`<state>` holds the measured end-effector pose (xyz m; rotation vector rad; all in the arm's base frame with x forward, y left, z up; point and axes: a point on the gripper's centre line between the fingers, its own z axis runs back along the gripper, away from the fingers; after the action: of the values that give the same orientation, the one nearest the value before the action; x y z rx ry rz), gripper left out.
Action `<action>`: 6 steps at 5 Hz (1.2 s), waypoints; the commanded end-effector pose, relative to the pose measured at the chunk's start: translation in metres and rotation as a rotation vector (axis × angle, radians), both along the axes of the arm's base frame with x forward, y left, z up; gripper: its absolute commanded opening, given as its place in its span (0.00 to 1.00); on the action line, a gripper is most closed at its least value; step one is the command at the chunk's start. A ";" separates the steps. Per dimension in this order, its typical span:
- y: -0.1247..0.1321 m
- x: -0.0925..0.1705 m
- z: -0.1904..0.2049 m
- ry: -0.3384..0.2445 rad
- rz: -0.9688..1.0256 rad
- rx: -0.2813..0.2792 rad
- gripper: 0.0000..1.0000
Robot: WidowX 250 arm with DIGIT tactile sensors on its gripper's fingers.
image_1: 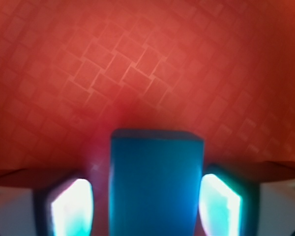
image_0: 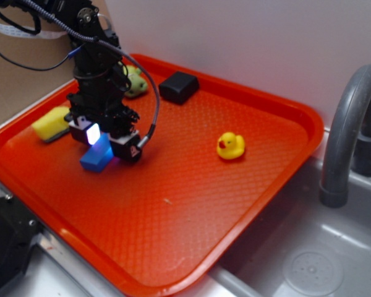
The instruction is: Grab the blue block.
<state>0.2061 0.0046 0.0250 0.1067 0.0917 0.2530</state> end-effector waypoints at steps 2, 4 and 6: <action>-0.029 0.002 0.048 0.076 -0.285 0.204 0.00; -0.019 0.006 0.150 -0.101 -0.268 0.054 0.00; -0.004 -0.001 0.208 -0.220 -0.242 -0.067 0.00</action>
<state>0.2089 -0.0127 0.2210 0.0234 -0.0727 -0.0050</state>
